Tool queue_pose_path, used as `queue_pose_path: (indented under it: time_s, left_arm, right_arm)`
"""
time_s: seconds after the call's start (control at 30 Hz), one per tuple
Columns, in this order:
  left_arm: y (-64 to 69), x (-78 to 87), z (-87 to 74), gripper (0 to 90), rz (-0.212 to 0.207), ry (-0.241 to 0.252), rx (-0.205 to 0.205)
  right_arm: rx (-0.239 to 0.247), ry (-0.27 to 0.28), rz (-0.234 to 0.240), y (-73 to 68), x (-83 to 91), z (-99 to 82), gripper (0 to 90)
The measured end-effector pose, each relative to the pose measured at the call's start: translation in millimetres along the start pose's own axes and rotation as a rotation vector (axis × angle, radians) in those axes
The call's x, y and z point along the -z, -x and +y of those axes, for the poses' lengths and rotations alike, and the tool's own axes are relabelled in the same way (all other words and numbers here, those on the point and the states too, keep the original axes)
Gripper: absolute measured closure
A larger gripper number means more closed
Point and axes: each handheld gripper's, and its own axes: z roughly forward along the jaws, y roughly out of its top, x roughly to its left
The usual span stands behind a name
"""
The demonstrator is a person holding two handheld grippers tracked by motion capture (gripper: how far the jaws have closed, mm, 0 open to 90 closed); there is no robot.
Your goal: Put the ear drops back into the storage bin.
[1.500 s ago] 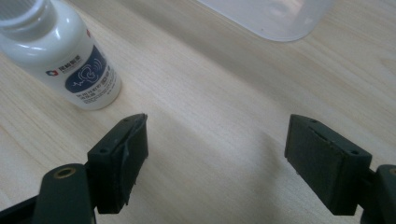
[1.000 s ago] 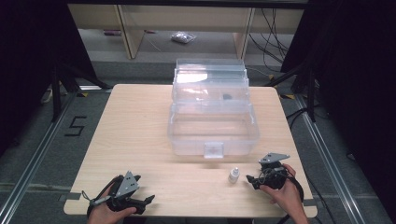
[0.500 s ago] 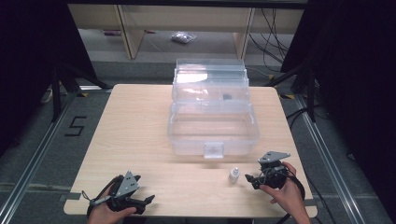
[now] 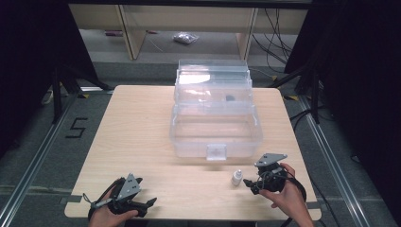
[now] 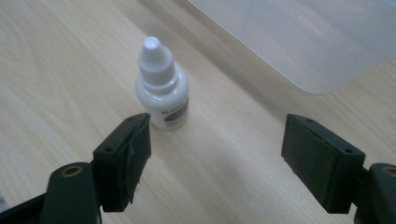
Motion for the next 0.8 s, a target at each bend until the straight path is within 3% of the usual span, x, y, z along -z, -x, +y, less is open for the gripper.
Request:
queue_pose_path:
  time_s: [0.1,0.13,0.17,0.27,0.47,0.53,0.57,0.8]
  left_arm:
    - [0.1,0.1,-0.1,16.0,-0.001,0.001,0.001]
    - [0.3,0.8,0.0,16.0,-0.002,-0.002,0.000]
    - [0.7,0.6,0.0,16.0,-0.004,0.000,0.003]
    - [1.0,0.3,-0.2,16.0,-0.004,-0.002,0.005]
    - [0.7,0.4,-0.3,16.1,-0.004,-0.001,0.006]
    - [0.6,0.1,-0.5,16.1,-0.006,-0.001,0.008]
    - [0.6,0.1,-0.5,16.1,-0.006,-0.002,0.008]
    - [1.2,-0.1,-0.9,16.1,-0.005,0.000,0.023]
  right_arm:
    - [0.009,-0.018,0.017,-6.3,3.0,5.3,25.2]
    - [0.043,-0.024,0.021,-6.7,3.8,7.9,25.3]
    - [0.037,-0.015,0.015,-9.0,2.7,9.3,25.3]
    - [0.107,-0.075,0.033,-14.4,3.4,19.4,25.8]
    - [0.119,-0.115,0.051,-19.8,1.7,28.0,27.0]
    - [0.157,-0.126,0.059,-19.3,-3.1,31.6,27.8]
    - [0.138,-0.133,0.057,-20.4,-3.4,32.5,28.1]
    - [0.159,-0.203,0.066,-19.4,-13.6,44.1,31.3]
